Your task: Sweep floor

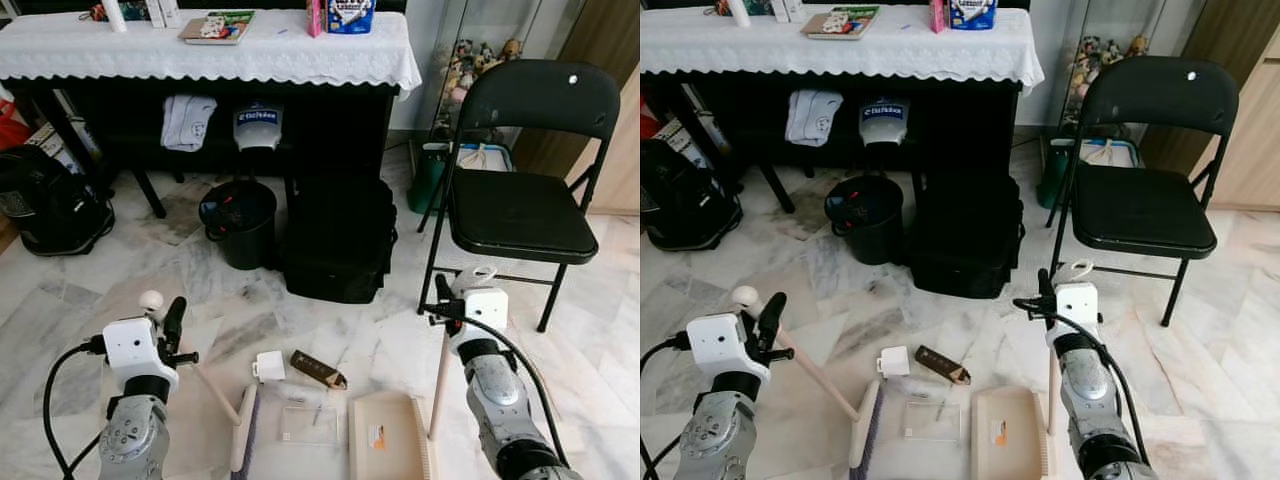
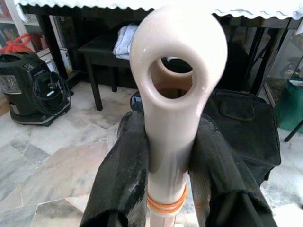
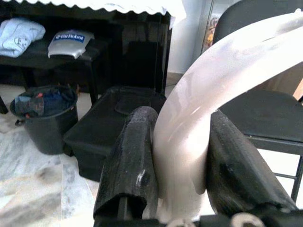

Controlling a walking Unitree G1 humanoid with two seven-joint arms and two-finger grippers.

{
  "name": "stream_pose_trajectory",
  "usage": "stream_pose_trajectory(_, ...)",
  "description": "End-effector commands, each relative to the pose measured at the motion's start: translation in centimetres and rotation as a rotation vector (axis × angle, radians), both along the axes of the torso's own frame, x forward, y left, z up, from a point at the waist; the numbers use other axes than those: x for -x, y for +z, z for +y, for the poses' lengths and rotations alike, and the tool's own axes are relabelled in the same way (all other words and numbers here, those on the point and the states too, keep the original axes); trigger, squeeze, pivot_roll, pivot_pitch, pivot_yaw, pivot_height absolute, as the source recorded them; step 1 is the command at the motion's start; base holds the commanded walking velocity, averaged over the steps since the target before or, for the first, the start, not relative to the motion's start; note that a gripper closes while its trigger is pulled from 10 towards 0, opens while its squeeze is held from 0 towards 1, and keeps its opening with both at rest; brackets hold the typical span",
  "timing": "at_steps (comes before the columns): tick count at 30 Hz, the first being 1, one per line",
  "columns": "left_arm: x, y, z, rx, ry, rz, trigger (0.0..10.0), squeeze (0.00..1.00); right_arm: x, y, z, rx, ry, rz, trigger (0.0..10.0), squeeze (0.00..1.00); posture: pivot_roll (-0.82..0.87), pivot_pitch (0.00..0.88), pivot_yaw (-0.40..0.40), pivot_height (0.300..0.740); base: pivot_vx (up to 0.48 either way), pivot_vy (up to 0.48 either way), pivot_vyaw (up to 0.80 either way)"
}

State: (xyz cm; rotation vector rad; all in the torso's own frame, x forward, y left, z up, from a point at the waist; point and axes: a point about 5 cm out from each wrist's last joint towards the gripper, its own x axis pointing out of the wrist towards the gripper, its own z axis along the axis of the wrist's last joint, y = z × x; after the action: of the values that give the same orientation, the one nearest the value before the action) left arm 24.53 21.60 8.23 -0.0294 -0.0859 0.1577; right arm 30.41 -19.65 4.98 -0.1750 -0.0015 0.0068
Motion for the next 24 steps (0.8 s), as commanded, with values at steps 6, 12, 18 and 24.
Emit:
stream_pose_trajectory(6, 0.6, -0.3, 0.5, 0.006, 0.028, 0.008, 10.0, 0.00, 0.3, -0.3, -0.3, 0.033, 0.012, 0.000, 10.0, 0.00, 0.00, 0.120, 0.027, 0.740, 0.000, 0.000, 0.00)
stream_pose_trajectory(12, 0.7, -0.3, 0.5, 0.008, 0.031, 0.008, 10.0, 0.00, -0.1, 0.7, -0.6, 0.049, -0.011, -0.055, 10.0, 0.00, 0.00, 0.123, 0.027, 0.740, 0.000, 0.000, 0.00)
stream_pose_trajectory(18, 0.8, -0.2, 0.6, 0.007, 0.033, 0.006, 10.0, 0.00, -0.5, 1.2, -0.1, 0.064, 0.009, -0.081, 10.0, 0.00, 0.00, 0.122, 0.026, 0.740, 0.000, 0.000, 0.00)
stream_pose_trajectory(24, 0.9, -0.2, 0.6, 0.005, 0.035, 0.005, 10.0, 0.00, -0.5, 1.2, 0.5, 0.071, 0.031, -0.085, 10.0, 0.00, 0.01, 0.123, 0.027, 0.740, 0.000, 0.000, 0.00)
